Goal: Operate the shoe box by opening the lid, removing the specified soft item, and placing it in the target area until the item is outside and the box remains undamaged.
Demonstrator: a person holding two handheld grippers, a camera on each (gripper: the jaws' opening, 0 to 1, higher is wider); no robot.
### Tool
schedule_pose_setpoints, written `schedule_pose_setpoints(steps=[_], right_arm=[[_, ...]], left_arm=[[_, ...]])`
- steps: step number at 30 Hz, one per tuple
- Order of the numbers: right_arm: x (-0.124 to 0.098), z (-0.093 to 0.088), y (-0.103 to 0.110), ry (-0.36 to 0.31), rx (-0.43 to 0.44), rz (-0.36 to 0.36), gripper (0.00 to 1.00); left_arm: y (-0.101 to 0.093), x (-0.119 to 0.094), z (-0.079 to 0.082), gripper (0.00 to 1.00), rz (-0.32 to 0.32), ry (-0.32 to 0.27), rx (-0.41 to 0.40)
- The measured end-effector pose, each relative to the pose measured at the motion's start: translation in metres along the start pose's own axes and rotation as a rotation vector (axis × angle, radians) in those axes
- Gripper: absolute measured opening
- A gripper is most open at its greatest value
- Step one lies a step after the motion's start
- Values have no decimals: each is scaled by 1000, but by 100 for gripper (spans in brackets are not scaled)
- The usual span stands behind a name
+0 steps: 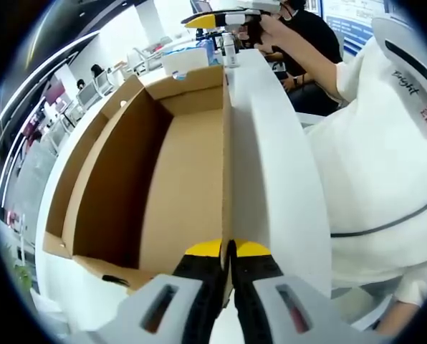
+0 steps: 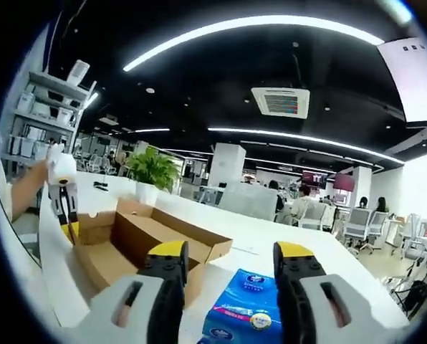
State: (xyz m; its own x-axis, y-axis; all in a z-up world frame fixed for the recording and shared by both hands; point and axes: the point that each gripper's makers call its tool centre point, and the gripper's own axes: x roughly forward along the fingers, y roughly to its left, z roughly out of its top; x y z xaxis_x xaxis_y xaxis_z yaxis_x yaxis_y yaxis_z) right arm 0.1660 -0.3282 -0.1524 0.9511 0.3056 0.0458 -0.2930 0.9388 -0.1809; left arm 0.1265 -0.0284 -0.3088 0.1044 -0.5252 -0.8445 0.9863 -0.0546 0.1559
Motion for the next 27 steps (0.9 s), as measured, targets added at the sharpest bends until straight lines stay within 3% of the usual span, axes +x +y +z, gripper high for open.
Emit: schedule_pose_setpoints(steps=[1,4,7,11,15,18,22,25,27], right_arm=[[1,1,1,3,1,13,66],[1,4,-2,26,-23,4,51],[3,10,-5,18,-35,1,53],[7,16,-2,9,-21,48,42],[13,15,-3,32,0,69,46],[17,16,0,81,4,101,39],[21,22,0,108,-8,120,41],[24,19,-6,167,-74,95,40],[26,22,-5,150,-111,86,40]], left_arm=[[0,0,0,3,0,0,0],[1,0,0,3,1,-1,1],[0,0,0,3,2,0,2],[0,0,0,3,1,0,1],[-1,0,0,3,0,0,1],[-1,0,0,3,-3,3,-1],[-1,0,0,3,-2,4,-1],[-1,0,1,2,-5,5,-2],[-2,0,1,2,-5,5,-3]])
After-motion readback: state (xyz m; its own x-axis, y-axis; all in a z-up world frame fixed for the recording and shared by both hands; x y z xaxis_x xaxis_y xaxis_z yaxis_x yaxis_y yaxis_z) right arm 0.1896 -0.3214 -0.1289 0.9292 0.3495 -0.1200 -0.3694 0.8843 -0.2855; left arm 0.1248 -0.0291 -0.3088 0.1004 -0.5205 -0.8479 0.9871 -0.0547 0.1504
